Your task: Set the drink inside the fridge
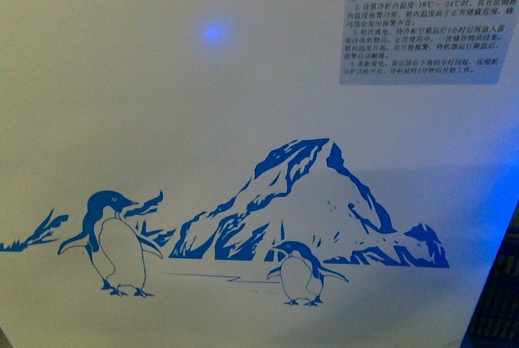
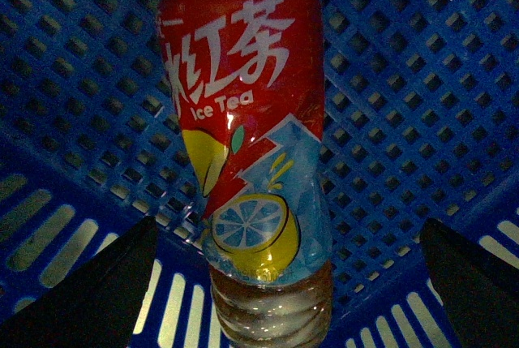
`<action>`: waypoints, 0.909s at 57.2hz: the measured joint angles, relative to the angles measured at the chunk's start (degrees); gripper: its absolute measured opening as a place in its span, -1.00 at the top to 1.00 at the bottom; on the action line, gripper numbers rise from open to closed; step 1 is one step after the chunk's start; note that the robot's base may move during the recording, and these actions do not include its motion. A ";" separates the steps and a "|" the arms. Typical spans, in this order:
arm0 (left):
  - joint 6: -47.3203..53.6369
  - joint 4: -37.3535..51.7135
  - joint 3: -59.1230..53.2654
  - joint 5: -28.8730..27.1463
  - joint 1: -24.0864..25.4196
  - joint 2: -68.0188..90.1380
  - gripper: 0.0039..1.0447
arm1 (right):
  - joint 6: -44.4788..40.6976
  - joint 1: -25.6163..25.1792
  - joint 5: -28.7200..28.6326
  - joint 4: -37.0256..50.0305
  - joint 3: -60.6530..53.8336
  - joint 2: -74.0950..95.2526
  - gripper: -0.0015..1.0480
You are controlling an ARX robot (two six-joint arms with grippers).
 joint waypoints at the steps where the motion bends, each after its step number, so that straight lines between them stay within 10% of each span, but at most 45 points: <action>1: 0.00 0.02 0.00 0.00 0.00 0.00 -0.85 | -0.04 0.04 0.00 -0.20 0.28 0.35 -0.85; 52: 0.00 0.02 0.00 0.00 0.00 0.00 -0.85 | -5.81 1.46 -3.10 -5.40 19.47 17.55 -0.85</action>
